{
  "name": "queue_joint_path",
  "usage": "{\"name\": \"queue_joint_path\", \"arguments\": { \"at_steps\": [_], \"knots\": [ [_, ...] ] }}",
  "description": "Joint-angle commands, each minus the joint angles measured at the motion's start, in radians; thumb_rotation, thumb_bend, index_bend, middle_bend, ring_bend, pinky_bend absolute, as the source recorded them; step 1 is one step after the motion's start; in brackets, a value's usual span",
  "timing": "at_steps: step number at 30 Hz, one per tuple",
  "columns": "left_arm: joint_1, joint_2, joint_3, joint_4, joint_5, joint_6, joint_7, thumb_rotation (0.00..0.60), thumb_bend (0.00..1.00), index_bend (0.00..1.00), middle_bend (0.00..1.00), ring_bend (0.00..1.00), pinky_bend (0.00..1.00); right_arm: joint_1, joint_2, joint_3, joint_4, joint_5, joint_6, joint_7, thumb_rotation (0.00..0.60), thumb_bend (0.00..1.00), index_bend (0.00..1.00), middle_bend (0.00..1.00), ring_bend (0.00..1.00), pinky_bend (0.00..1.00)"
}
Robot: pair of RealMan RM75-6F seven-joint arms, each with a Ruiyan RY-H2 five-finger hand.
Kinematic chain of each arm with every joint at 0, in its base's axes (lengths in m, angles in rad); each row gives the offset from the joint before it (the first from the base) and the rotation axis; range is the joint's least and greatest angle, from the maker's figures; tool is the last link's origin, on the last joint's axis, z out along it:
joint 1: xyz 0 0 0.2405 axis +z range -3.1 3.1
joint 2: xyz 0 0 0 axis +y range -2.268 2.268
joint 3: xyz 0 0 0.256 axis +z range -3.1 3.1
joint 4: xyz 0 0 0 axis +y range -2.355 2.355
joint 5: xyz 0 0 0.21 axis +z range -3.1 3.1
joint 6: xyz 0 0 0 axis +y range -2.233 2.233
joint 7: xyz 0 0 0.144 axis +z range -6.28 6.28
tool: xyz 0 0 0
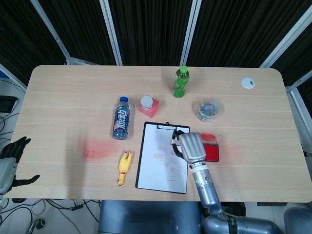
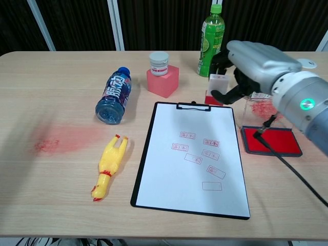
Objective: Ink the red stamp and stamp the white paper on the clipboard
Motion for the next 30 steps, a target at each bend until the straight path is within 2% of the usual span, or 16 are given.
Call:
{"name": "queue_joint_path", "arguments": {
  "at_steps": [1, 11, 25, 30],
  "knots": [
    [0.003, -0.003, -0.001, 0.001, 0.0, 0.005, 0.003, 0.6, 0.0, 0.0, 0.0, 0.0, 0.0, -0.045, 0.067, -0.031, -0.049, -0.006, 0.028, 0.022, 0.6, 0.67, 0.91, 0.78, 0.83, 0.85],
    [0.009, -0.008, -0.002, 0.005, 0.009, 0.02, 0.007, 0.6, 0.0, 0.0, 0.0, 0.0, 0.0, -0.128, 0.175, -0.103, -0.057, -0.032, 0.057, 0.122, 0.6, 0.64, 0.91, 0.75, 0.81, 0.83],
    [0.013, -0.01, 0.0, 0.003, 0.012, 0.027, 0.023, 0.6, 0.0, 0.0, 0.0, 0.0, 0.0, -0.22, 0.218, -0.155, 0.105, -0.02, 0.052, 0.301, 0.6, 0.59, 0.91, 0.73, 0.79, 0.82],
    [0.016, -0.014, -0.002, 0.002, 0.01, 0.034, 0.037, 0.6, 0.0, 0.0, 0.0, 0.0, 0.0, -0.245, 0.221, -0.157, 0.165, 0.001, 0.035, 0.356, 0.6, 0.54, 0.91, 0.7, 0.76, 0.78]
  ]
}}
